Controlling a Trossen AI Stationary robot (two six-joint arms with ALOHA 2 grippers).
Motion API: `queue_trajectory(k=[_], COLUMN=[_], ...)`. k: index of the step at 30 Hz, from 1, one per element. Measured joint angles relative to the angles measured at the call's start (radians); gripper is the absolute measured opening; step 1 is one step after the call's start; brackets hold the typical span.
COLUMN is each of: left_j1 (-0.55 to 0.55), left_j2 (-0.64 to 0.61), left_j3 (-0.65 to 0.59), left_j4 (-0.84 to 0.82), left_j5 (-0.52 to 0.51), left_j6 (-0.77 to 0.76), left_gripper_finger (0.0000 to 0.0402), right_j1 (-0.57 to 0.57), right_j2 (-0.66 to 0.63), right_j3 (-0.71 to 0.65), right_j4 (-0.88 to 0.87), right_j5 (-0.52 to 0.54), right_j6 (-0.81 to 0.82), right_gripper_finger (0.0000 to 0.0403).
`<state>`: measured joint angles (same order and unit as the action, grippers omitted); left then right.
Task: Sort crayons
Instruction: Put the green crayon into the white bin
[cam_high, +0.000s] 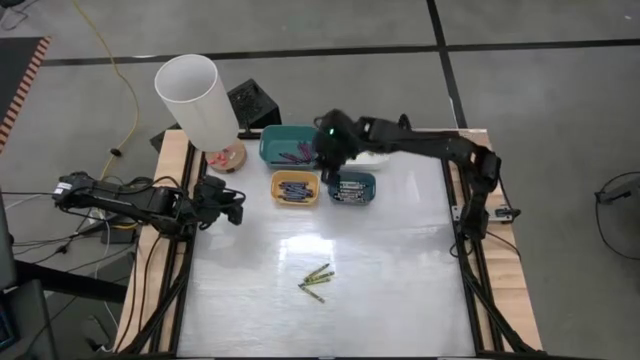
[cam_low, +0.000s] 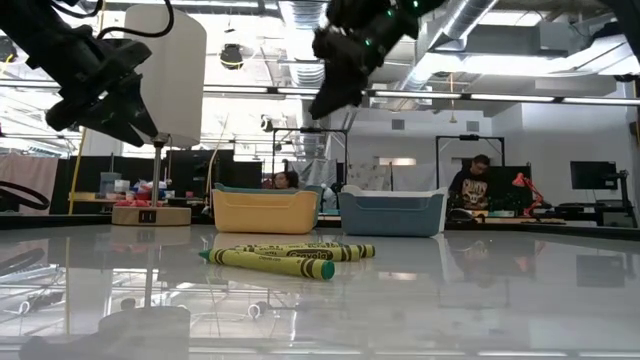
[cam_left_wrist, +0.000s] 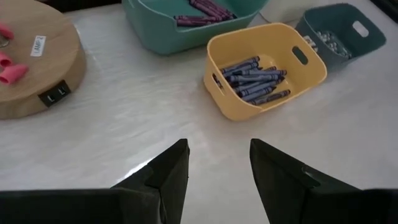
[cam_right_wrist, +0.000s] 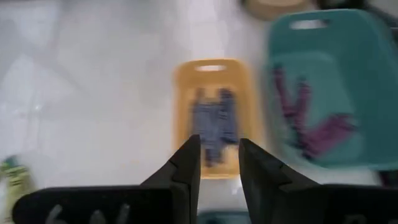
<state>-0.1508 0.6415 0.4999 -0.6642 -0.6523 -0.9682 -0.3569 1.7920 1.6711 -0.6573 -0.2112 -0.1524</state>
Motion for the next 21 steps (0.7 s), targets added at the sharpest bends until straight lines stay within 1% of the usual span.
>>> queue_trajectory(k=[2,8,10,21], left_j1=[0.0,0.0,0.0,0.0], left_j2=[0.0,0.0,0.0,0.0], left_j3=[0.0,0.0,0.0,0.0], left_j4=[0.0,0.0,0.0,0.0], left_j5=[0.012,0.036,0.044,0.047], left_j6=[0.015,0.045,0.052,0.057], left_gripper_finger=[0.016,0.016,0.016,0.016], right_j1=[0.057,0.219,0.264,0.467], right_j2=[0.0,0.0,0.0,0.0], right_j3=[0.0,-0.012,-0.013,-0.012], right_j4=[-0.002,-0.019,-0.019,-0.054], right_j5=[0.011,0.135,0.155,0.164], right_j6=[0.025,0.084,0.105,0.234], right_gripper_finger=[0.0107,0.0107,0.0107,0.0107])
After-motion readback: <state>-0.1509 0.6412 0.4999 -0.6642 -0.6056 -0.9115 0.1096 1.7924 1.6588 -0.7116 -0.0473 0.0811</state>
